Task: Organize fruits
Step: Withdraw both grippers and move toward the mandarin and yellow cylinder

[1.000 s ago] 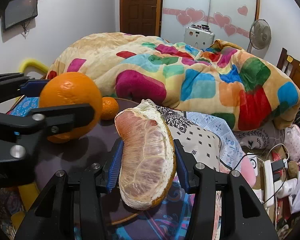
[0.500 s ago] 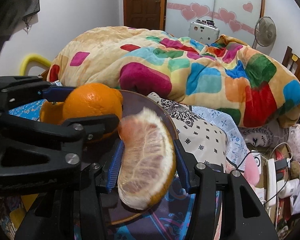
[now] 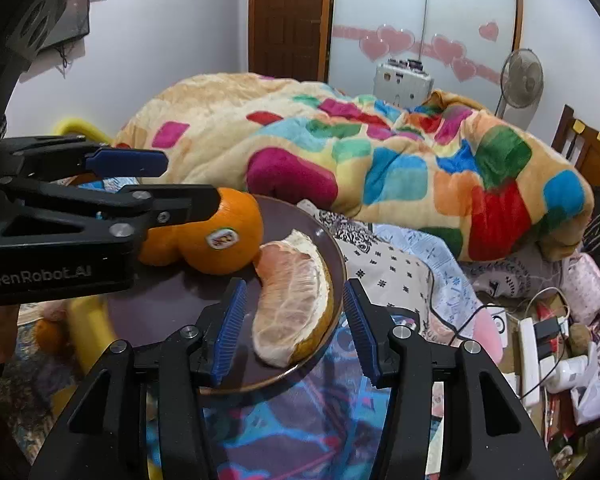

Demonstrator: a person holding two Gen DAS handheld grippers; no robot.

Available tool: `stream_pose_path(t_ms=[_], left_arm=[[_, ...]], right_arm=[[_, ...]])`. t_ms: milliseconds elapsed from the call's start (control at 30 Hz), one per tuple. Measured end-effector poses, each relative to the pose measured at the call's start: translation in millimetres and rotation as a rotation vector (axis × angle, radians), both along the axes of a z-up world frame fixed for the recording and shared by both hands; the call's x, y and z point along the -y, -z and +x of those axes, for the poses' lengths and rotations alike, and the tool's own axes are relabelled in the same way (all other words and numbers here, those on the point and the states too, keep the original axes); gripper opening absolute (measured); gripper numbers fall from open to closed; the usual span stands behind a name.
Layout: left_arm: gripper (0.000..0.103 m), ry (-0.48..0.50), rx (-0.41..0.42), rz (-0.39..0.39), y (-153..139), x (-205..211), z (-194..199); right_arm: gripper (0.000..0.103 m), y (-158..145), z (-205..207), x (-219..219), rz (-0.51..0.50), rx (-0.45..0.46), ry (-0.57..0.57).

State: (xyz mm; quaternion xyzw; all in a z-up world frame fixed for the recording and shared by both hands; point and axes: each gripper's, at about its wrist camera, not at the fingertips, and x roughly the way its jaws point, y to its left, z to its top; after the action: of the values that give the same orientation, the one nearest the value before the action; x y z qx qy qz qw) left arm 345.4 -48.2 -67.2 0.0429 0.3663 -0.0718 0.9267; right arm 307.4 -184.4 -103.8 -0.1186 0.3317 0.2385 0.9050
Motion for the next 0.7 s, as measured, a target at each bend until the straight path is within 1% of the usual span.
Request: stream_pose_path(t_ms=[133, 300, 400, 567, 700], left_arm=[[0.058, -0.006, 0.022, 0.014, -11.4, -6.4, -29.2], [0.061, -0.022, 0.042, 0.02, -16.6, -20.0, -67.5], [0.062, -0.033, 0.031, 0.017, -13.5, -30.7, -88.0], [0.062, -0.073, 0.01, 0.012, -0.4, -51.5, -120.0], [0.062, -0.096, -0.013, 0.025, 14.6, -63.8, -140.0]], right_arm=[[0.047, -12.3, -23.8, 2.0, 0.02, 0.027, -0.014], [0.047, -19.7, -48.4, 3.7, 0.055, 0.038, -0.031], [0.047, -19.8, -61.4, 2.3, 0.065, 0.036, -0.043], [0.048, -14.1, -82.3, 2.1, 0.081, 0.028, -0.055], [0.053, -5.7, -93.7, 2.8, 0.101, 0.007, -0.066]])
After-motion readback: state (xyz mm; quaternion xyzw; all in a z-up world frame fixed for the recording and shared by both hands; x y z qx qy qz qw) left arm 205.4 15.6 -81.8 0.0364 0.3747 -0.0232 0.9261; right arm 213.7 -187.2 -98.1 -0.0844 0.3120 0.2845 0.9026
